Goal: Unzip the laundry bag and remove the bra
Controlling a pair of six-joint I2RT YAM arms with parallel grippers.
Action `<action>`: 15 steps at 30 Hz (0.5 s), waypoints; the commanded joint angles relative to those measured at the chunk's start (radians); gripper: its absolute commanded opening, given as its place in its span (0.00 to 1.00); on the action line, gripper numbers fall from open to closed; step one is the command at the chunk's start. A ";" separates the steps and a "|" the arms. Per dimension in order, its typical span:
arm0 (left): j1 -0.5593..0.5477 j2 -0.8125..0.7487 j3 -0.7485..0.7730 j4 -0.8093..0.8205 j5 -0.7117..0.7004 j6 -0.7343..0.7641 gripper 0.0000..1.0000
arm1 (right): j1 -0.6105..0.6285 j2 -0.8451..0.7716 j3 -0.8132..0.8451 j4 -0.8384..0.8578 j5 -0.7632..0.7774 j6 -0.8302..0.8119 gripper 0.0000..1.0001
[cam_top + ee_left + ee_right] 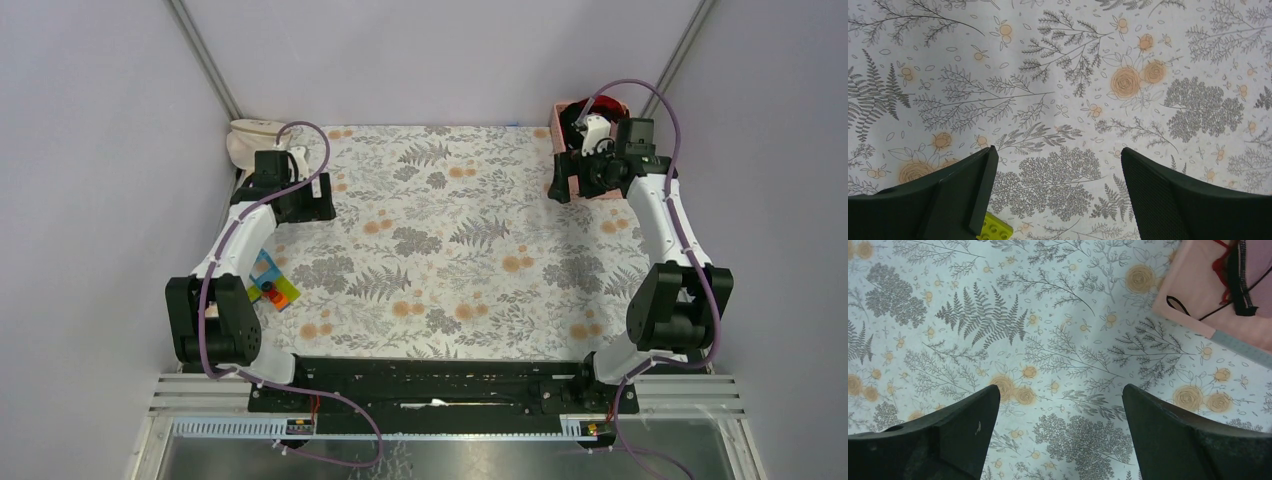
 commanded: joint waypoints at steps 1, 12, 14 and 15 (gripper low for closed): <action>0.002 0.010 0.054 0.075 -0.060 -0.014 0.99 | 0.016 -0.015 0.024 0.034 -0.050 0.014 1.00; 0.029 0.278 0.420 0.141 -0.134 0.233 0.99 | 0.017 -0.014 0.034 0.035 -0.068 0.004 1.00; 0.029 0.345 0.490 0.180 -0.170 0.275 0.99 | 0.018 -0.019 0.029 0.036 -0.072 0.004 1.00; 0.030 0.378 0.517 0.213 -0.208 0.298 0.99 | 0.018 -0.020 0.026 0.035 -0.074 0.005 1.00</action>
